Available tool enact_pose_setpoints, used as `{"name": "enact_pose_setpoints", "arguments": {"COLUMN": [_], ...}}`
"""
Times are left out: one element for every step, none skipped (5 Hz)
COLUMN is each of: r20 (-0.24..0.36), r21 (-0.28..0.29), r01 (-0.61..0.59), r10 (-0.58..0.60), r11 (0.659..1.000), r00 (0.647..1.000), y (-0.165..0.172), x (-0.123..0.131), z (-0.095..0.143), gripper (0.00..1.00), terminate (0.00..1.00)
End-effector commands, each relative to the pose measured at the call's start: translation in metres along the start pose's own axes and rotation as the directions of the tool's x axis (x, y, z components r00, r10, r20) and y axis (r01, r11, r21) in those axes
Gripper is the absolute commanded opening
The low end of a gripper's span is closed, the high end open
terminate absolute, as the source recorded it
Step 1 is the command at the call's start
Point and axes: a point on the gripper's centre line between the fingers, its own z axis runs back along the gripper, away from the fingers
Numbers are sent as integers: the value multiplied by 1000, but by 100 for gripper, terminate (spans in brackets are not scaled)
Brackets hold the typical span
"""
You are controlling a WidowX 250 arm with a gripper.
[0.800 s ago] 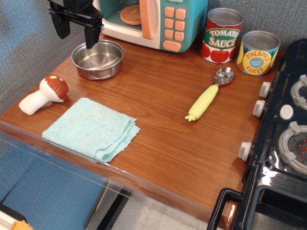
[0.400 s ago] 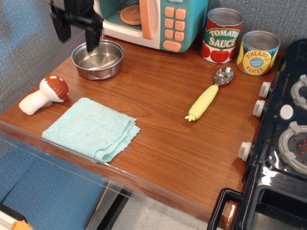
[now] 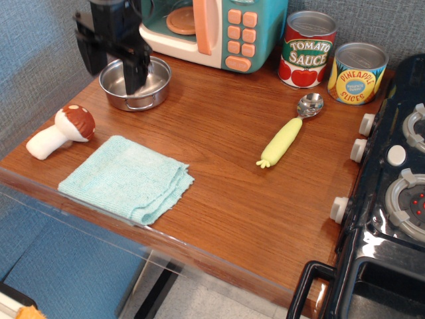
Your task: Move the blue cloth to the far corner of the table
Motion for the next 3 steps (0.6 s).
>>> {"name": "enact_pose_setpoints", "arguments": {"r20": [-39, -67, -67], "r21": [-73, -115, -84], "r01": [39, 80, 116], "r10": [-42, -88, -122], "r11": [997, 990, 990], "r00": [998, 994, 990], "y": [-25, -47, -56], "x": [-45, -65, -80], "z": [-16, -33, -37], "gripper": [100, 100, 100], "terminate": [0, 0, 0]}}
